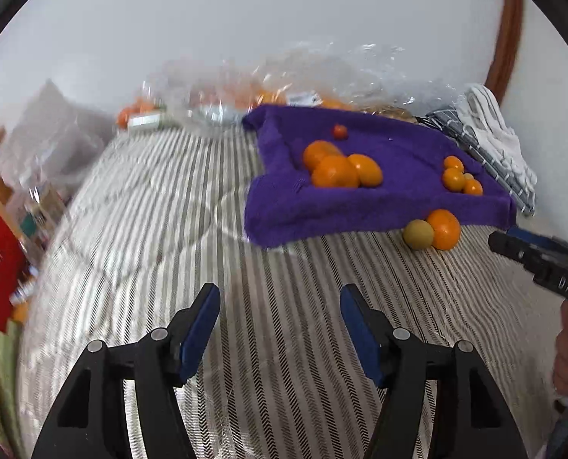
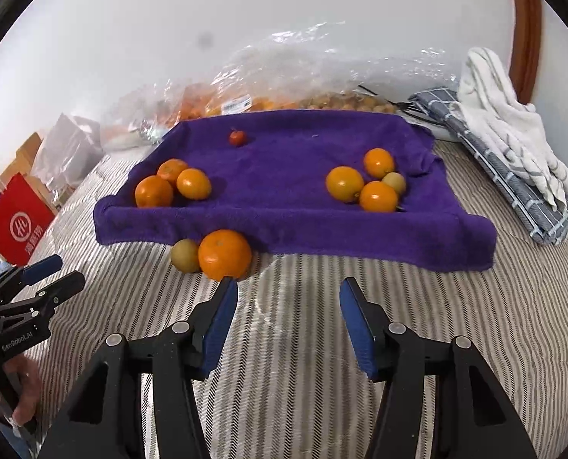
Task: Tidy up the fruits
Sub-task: 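Grasp an orange with the right gripper and lift it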
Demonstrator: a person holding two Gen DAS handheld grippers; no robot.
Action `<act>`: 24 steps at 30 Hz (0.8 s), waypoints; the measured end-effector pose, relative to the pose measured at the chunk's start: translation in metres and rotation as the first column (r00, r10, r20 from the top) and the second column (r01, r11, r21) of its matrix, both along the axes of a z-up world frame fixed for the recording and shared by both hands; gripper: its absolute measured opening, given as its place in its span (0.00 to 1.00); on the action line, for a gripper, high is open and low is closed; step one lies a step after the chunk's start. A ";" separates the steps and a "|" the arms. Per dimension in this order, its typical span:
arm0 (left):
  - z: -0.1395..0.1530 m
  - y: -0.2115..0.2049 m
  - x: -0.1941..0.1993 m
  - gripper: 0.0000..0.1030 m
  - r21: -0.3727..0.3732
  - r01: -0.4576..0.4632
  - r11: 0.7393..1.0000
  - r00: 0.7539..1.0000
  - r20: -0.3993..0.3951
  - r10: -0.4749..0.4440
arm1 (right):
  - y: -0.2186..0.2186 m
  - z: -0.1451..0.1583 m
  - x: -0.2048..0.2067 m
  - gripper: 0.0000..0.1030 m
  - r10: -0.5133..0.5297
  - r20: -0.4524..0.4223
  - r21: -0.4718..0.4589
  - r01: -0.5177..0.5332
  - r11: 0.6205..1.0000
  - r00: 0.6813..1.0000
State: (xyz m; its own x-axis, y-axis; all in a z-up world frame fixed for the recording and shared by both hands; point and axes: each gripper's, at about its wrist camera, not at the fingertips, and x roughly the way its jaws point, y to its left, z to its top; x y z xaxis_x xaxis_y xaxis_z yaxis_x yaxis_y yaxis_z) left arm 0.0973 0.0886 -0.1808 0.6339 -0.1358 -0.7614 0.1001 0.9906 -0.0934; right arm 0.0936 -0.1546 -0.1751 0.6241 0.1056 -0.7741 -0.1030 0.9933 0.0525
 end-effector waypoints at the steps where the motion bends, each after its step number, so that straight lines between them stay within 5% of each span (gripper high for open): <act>1: -0.001 0.005 0.001 0.61 -0.028 -0.014 1.000 1.000 -0.007 0.013 | 0.002 0.000 0.000 0.54 0.004 0.001 -0.004 -0.004 1.000 1.000; 13: -0.006 0.016 0.000 0.61 -0.098 -0.060 0.993 0.998 -0.010 0.059 | 0.035 -0.014 0.020 0.54 0.157 -0.033 -0.008 -0.158 0.987 0.987; 24: -0.015 0.022 0.008 0.61 -0.102 -0.099 0.990 0.994 -0.052 0.094 | 0.053 -0.030 0.039 0.38 0.222 -0.067 -0.065 -0.227 0.972 0.973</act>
